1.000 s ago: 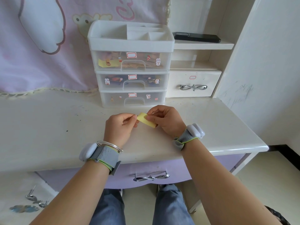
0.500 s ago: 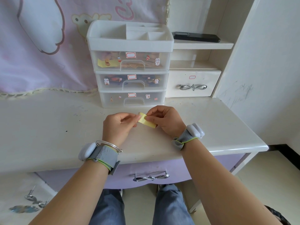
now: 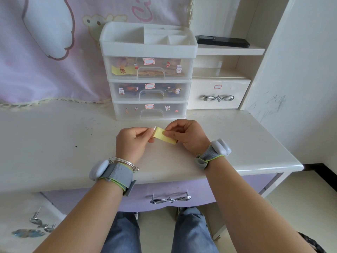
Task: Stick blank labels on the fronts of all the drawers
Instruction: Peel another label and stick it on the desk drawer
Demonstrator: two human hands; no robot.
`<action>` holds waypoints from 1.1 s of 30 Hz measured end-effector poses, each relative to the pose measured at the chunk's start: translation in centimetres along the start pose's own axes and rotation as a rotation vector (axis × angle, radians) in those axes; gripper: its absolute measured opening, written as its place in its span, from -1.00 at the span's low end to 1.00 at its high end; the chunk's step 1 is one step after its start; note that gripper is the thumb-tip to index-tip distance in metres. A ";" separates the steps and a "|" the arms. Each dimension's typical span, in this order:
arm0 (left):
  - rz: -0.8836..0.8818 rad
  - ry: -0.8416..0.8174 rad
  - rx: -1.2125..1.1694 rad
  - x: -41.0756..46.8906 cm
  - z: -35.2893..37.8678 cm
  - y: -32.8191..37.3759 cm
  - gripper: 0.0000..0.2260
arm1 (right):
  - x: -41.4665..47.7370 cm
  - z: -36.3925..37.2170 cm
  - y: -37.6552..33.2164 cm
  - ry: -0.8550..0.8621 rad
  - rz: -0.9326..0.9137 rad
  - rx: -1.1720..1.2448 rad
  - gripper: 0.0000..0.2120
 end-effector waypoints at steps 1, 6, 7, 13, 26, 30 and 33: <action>-0.004 0.004 -0.008 0.0 0.0 -0.1 -0.84 | 0.0 0.0 0.0 0.001 -0.001 -0.002 -0.83; -0.050 0.053 -0.054 0.2 0.0 -0.3 -0.86 | -0.1 0.0 -0.2 0.002 0.005 -0.019 -0.85; -0.063 0.076 -0.060 0.2 0.0 -0.3 -0.85 | -0.1 0.0 -0.2 0.011 0.009 -0.024 -0.85; -0.077 0.189 -0.080 0.3 -0.1 -0.6 -0.83 | -0.3 -0.3 -0.4 0.143 0.000 -0.239 -0.89; 0.159 0.129 0.252 -0.6 0.2 0.4 -0.57 | -1.0 0.4 -1.4 0.047 0.025 -0.207 -0.61; 0.199 0.116 0.257 -0.7 0.4 0.5 -0.56 | -0.9 0.5 -1.4 0.029 0.040 -0.193 -0.62; 0.229 0.124 0.275 -0.7 0.5 0.5 -0.58 | -1.0 0.4 -1.2 0.025 0.025 -0.189 -0.69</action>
Point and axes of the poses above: each hand's wrist, its own x-axis towards the middle knuckle, its own z-axis out of the palm, y = z × x, the point moved 2 cm from there along x, towards the middle knuckle, and after that the axes turned 13 degrees about x, right-handed, at the moved point
